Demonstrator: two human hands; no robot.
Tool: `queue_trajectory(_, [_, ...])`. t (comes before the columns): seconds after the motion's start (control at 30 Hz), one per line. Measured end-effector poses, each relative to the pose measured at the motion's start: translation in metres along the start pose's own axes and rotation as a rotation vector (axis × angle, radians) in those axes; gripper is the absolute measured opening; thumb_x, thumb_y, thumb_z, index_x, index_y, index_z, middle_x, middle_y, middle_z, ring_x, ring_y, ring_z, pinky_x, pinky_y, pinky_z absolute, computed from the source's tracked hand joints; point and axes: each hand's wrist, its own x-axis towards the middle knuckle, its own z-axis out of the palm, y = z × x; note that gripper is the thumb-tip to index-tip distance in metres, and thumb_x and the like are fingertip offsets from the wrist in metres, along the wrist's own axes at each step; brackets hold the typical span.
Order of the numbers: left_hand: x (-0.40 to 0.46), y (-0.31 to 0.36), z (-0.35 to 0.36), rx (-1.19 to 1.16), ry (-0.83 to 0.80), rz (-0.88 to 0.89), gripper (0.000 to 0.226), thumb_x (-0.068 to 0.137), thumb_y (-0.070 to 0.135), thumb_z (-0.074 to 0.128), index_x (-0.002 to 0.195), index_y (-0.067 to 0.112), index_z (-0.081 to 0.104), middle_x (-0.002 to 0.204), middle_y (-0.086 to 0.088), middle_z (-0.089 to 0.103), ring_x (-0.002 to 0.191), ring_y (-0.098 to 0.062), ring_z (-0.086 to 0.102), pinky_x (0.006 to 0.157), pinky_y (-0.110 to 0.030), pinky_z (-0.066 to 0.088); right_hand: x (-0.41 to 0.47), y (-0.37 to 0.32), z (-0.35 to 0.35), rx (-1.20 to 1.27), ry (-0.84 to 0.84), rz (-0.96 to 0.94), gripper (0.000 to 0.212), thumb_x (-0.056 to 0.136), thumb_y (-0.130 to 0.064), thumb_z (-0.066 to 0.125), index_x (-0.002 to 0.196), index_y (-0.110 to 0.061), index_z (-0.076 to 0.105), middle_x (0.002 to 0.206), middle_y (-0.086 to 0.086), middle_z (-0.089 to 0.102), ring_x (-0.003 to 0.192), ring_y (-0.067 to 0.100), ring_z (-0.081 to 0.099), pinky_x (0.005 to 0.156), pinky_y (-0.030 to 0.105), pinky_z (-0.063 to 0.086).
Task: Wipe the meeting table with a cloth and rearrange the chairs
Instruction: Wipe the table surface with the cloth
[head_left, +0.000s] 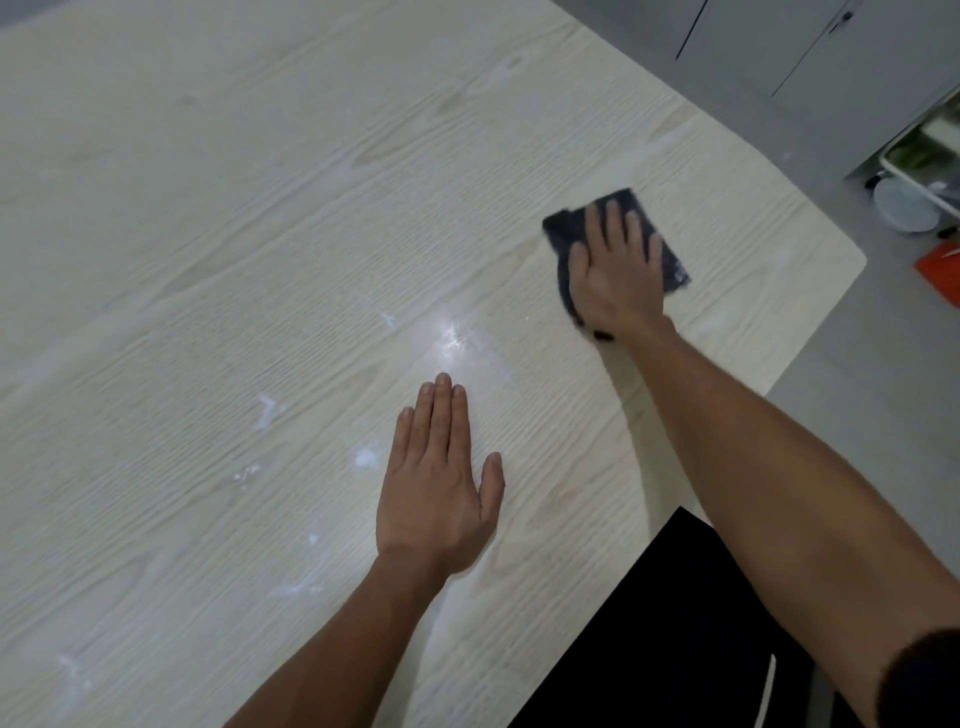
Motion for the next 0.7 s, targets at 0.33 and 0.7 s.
queue_trajectory(0.33, [0.000,-0.003,0.000,0.030,-0.011,-0.002,0.076,0.107,0.051,0.015,0.166,0.007,-0.006,0.175,-0.008,-0.015,0.161,-0.017,-0.019,0.132,-0.041,-0.004,-0.031,-0.058,0.021,-0.022,-0.096,-0.567,0.059,0.111,-0.044,0.021,0.167,-0.030,0.020,0.175,-0.004,0.015,0.162,0.020,0.010,0.131,0.046,0.001])
queue_trajectory(0.7, [0.000,-0.003,0.001,0.026,-0.004,-0.004,0.076,0.107,0.052,0.016,0.165,0.008,-0.007,0.174,-0.006,-0.017,0.160,-0.016,-0.021,0.132,-0.040,-0.005,0.070,-0.078,0.009,0.050,-0.047,-0.102,0.062,0.111,-0.046,0.014,0.169,-0.025,0.006,0.177,0.002,0.002,0.163,0.027,-0.001,0.129,0.054,-0.007])
